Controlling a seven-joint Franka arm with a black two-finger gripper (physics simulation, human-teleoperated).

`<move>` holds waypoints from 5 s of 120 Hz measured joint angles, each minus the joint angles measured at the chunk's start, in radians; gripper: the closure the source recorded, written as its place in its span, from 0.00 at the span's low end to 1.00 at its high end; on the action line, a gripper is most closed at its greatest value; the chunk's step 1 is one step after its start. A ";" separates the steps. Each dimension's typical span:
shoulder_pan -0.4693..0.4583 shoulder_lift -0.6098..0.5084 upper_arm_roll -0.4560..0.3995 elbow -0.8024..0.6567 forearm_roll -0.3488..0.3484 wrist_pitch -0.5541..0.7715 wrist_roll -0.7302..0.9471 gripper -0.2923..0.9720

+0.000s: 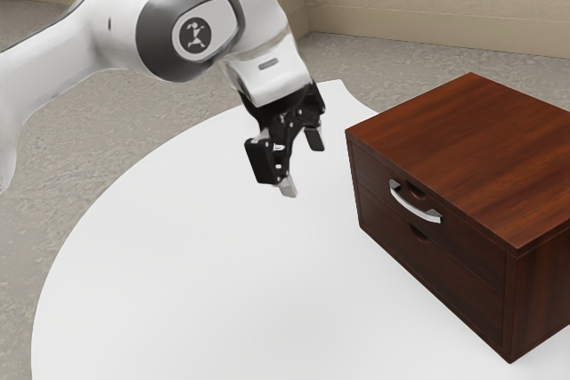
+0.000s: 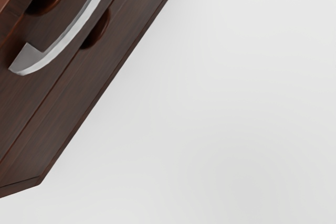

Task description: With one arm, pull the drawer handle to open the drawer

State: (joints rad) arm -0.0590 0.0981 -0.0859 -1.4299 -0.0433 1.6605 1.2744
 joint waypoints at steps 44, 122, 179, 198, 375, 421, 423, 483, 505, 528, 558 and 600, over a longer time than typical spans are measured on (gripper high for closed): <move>0.003 -0.107 0.004 -0.183 -0.005 0.117 0.162 0.23; -0.056 -0.100 0.010 -0.272 -0.029 0.301 0.342 0.23; -0.189 -0.044 0.012 -0.273 -0.029 0.389 0.391 0.23; -0.209 -0.041 0.013 -0.273 -0.029 0.412 0.401 0.23; -0.170 -0.010 0.061 -0.296 -0.044 0.524 0.431 0.37; -0.170 -0.010 0.064 -0.328 -0.045 0.538 0.433 0.33; -0.170 -0.010 0.064 -0.330 -0.045 0.539 0.433 0.33; -0.162 -0.117 0.067 -0.440 -0.041 0.520 0.435 0.49; -0.158 -0.157 0.069 -0.472 -0.040 0.485 0.435 0.49; -0.130 -0.232 0.068 -0.540 -0.039 0.469 0.436 0.45; -0.113 -0.320 0.066 -0.626 -0.042 0.467 0.437 0.41; -0.125 -0.467 0.079 -0.772 -0.045 0.467 0.438 0.40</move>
State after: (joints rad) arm -0.1836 -0.3694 -0.0065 -2.2016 -0.0883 2.1279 1.7126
